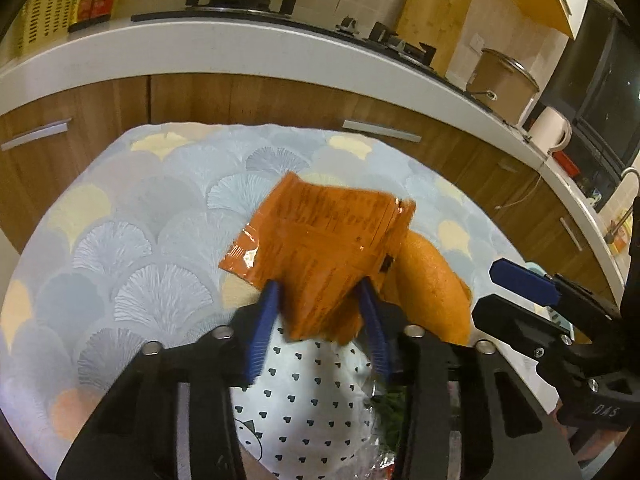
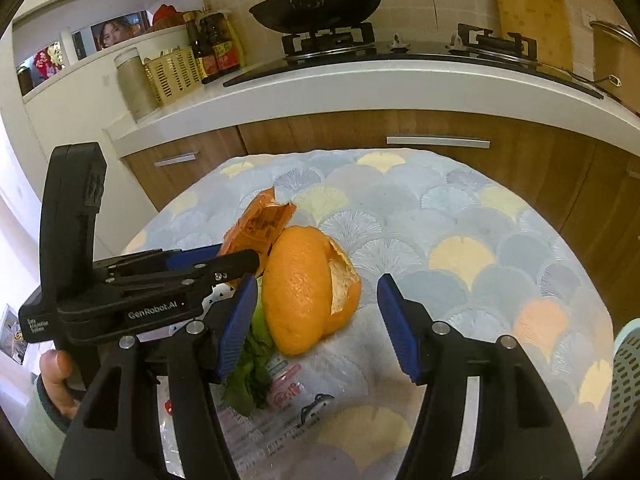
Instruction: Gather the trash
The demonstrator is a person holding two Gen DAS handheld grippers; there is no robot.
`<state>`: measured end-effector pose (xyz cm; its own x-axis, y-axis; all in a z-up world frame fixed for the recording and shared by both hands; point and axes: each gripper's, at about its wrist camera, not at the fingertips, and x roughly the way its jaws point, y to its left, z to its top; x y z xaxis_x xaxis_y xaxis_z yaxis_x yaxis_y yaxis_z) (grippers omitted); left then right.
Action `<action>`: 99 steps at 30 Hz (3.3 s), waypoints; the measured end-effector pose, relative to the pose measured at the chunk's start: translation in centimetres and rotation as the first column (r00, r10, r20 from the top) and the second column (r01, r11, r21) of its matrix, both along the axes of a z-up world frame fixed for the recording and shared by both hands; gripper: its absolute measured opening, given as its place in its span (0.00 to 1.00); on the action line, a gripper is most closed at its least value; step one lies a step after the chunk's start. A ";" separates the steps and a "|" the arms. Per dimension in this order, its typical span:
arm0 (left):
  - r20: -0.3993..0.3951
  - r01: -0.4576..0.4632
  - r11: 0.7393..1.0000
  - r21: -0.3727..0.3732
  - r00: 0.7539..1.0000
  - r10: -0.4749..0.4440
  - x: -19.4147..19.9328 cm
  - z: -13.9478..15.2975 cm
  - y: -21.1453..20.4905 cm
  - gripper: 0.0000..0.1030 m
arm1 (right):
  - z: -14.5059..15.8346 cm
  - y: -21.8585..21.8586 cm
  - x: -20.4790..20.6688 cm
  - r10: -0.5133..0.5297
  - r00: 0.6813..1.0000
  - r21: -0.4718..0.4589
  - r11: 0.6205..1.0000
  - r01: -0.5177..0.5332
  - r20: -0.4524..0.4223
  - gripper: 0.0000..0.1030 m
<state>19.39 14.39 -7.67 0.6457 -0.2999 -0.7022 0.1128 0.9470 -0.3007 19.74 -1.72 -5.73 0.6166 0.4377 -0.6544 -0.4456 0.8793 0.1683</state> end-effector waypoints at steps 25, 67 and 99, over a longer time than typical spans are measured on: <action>0.101 -0.014 0.999 -0.037 0.995 0.017 -1.3 0.8 0.5 0.05 | -2.4 1.2 2.8 -0.005 0.997 0.015 1.000 0.007 -0.081 0.63; 0.110 0.204 0.974 0.095 0.971 -0.214 -3.3 4.8 -12.3 0.05 | -1.4 -14.4 -2.2 -0.193 0.964 0.124 0.968 0.217 -0.185 0.34; 0.095 0.305 0.946 0.112 0.944 -0.315 -3.8 4.6 -19.5 0.05 | 0.6 -18.4 -4.7 -0.292 0.954 0.113 0.948 0.298 -0.069 0.17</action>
<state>15.58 -5.11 -3.09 0.6064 -0.4338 -0.6664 0.4328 0.8831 -0.1810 15.01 -20.12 -5.10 0.6972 0.3193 -0.6419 -0.1577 0.9417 0.2971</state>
